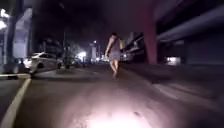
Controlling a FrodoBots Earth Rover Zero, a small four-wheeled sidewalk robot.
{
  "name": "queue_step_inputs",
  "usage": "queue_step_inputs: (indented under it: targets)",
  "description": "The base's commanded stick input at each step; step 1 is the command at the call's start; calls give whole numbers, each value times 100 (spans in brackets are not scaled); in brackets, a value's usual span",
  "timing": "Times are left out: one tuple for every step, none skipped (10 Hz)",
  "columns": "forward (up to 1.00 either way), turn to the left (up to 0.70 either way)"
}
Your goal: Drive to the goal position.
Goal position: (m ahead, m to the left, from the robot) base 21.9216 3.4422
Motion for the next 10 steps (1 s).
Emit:
queue_step_inputs:
  targets:
    - [100,0]
    - [100,0]
    - [100,0]
    - [100,0]
    - [100,0]
    - [100,0]
    - [100,0]
    - [100,0]
    - [100,0]
    - [100,0]
